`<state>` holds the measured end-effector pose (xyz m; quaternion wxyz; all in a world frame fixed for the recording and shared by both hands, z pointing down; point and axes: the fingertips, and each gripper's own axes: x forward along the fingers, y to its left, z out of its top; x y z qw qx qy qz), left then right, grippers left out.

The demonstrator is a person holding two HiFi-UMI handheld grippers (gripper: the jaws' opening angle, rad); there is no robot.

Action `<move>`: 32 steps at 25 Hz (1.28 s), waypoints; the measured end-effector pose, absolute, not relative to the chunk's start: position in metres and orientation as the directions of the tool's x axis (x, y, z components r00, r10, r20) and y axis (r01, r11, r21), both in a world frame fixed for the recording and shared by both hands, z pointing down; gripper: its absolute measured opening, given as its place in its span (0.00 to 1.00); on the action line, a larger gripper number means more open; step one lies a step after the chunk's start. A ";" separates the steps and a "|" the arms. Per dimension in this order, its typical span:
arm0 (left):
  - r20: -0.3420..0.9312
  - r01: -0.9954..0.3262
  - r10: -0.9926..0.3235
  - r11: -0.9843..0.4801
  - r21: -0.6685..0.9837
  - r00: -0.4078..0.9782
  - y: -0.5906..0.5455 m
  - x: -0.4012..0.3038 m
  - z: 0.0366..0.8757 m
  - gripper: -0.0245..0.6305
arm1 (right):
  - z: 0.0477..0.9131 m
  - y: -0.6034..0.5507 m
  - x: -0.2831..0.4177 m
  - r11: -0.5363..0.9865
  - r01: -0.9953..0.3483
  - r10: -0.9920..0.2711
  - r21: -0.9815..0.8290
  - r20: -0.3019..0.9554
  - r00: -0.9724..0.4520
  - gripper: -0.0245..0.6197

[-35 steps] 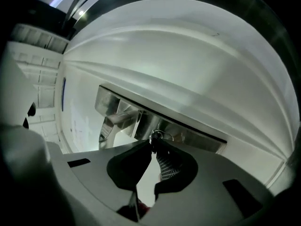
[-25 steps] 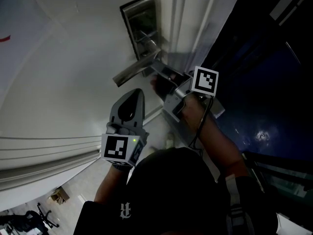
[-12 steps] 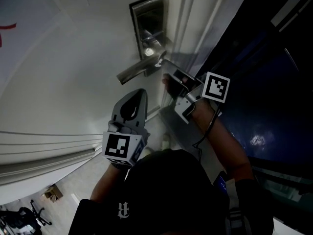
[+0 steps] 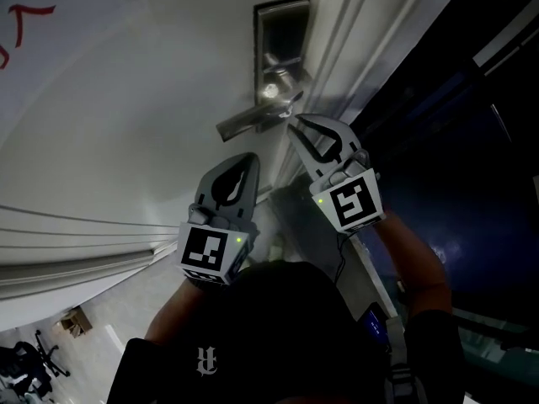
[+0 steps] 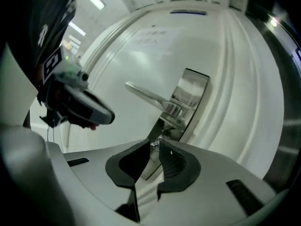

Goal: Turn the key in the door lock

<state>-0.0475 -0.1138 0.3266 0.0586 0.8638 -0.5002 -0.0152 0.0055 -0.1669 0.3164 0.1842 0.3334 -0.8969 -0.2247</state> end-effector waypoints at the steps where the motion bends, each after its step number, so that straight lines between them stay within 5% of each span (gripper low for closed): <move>1: 0.032 -0.863 -0.867 -0.491 0.115 0.498 -0.113 -0.048 0.326 0.05 | 0.317 -0.167 0.005 0.634 -0.484 -0.698 0.603 0.177 -0.694 0.12; 8: 0.034 -0.866 -0.869 -0.487 0.114 0.493 -0.115 -0.047 0.329 0.05 | 0.320 -0.170 0.000 0.257 -0.175 -0.781 0.950 0.097 -0.617 0.12; 17: 0.032 -0.871 -0.874 -0.479 0.111 0.485 -0.117 -0.047 0.327 0.05 | 0.332 -0.165 -0.003 -0.048 0.234 -0.783 0.971 0.109 -0.612 0.12; 32: 0.034 -0.871 -0.876 -0.473 0.133 0.481 -0.119 -0.050 0.332 0.05 | 0.335 -0.192 -0.018 -0.187 0.369 -0.846 0.911 0.042 -0.532 0.11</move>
